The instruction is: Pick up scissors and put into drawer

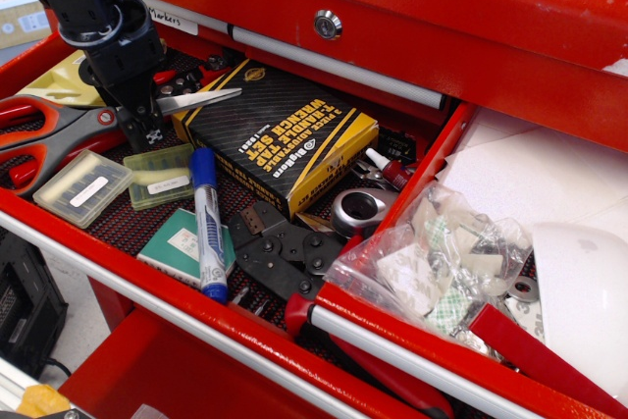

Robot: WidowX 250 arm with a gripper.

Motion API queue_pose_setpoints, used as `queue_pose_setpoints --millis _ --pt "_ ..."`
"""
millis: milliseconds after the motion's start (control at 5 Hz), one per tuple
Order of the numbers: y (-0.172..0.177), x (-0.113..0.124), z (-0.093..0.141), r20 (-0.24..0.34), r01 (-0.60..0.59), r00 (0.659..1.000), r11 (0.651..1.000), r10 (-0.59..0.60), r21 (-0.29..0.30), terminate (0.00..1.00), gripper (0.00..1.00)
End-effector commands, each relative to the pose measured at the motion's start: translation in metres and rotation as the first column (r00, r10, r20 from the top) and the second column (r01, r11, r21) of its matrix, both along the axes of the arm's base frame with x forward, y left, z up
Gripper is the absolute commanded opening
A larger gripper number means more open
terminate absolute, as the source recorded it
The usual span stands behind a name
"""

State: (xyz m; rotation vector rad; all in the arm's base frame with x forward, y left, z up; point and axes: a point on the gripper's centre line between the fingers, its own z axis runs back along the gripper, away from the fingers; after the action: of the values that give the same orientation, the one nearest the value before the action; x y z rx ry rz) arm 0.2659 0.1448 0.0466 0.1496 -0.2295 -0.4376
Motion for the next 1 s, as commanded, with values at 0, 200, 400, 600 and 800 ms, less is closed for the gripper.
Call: queue_pose_setpoints --millis 0,200,400,600,800 --pt "-0.003 0.004 0.023 -0.024 -0.001 1.0 1.0 0.002 0.029 0.0 0.0" --pt "-0.01 0.003 0.041 -0.099 0.007 0.995 0.999 -0.004 0.035 0.0 0.0" --pt "-0.01 0.007 0.056 -0.186 0.062 0.981 0.997 -0.055 0.035 0.0 0.0" --pt "-0.01 0.01 0.061 -0.241 0.08 0.968 0.997 -0.075 0.011 0.0 0.0" --pt "-0.012 0.01 0.07 -0.264 0.08 0.961 0.997 -0.079 -0.008 0.0 0.0"
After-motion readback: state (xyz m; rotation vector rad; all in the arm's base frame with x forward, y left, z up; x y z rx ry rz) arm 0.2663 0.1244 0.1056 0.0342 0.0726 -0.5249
